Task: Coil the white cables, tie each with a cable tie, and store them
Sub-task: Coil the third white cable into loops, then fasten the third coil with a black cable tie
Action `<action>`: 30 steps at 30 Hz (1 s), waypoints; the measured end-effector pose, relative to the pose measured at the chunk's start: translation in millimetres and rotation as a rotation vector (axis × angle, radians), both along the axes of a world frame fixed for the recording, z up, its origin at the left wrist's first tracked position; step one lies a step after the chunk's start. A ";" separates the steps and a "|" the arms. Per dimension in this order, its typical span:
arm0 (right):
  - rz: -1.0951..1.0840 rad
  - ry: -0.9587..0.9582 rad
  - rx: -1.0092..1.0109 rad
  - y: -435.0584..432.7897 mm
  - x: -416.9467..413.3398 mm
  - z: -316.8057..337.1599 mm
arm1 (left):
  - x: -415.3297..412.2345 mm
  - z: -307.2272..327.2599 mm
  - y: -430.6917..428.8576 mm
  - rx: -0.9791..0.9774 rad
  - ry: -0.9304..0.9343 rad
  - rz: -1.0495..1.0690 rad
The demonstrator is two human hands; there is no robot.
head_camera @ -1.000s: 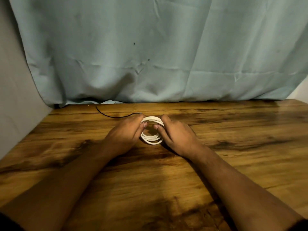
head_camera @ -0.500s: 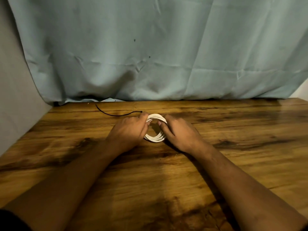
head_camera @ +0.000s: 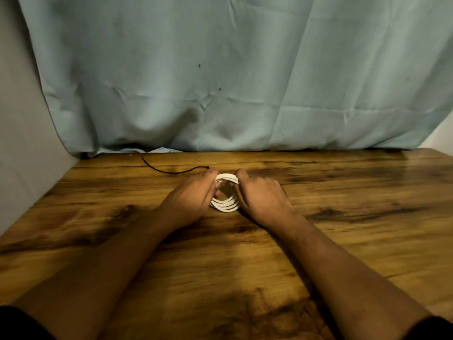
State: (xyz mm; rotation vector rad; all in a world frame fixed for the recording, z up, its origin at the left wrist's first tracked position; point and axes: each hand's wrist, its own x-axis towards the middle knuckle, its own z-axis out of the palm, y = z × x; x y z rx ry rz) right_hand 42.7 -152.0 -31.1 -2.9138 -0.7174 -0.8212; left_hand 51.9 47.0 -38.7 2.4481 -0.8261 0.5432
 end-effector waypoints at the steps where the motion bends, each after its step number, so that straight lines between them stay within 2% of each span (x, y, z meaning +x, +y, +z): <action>1: -0.008 0.004 0.015 -0.8 0.4 -1.0 | 0.2 -0.2 -1.1 -0.067 0.052 -0.049; 5: -0.004 0.023 0.109 -2.5 2.5 -2.9 | -5.6 5.5 -7.0 -0.437 0.433 -0.226; 7: 0.006 0.034 0.142 -2.4 3.5 -2.9 | -8.0 9.5 -10.9 -0.560 0.594 -0.289; 10: 0.021 0.045 0.142 -0.5 3.2 -3.1 | -9.1 14.7 -9.4 -0.695 0.782 -0.370; 14: 0.062 0.071 0.154 1.2 2.6 -5.5 | -6.8 16.2 -2.6 -0.730 0.899 -0.413; 16: 0.089 0.106 0.197 5.0 4.2 -6.4 | -4.2 14.9 0.7 -0.741 0.885 -0.385; 19: 0.113 0.158 0.257 16.1 9.2 -7.5 | 2.2 12.7 9.7 -0.743 0.766 -0.274; 22: 0.112 0.180 0.337 25.8 16.6 -8.1 | 14.9 13.2 31.6 -0.871 0.641 -0.072; 26: 0.118 0.144 0.214 47.7 32.7 -10.1 | 37.9 5.4 74.3 -1.009 0.334 0.220; 30: 0.194 0.153 0.191 87.0 53.1 -10.2 | 56.7 -8.4 93.1 -1.079 0.209 0.398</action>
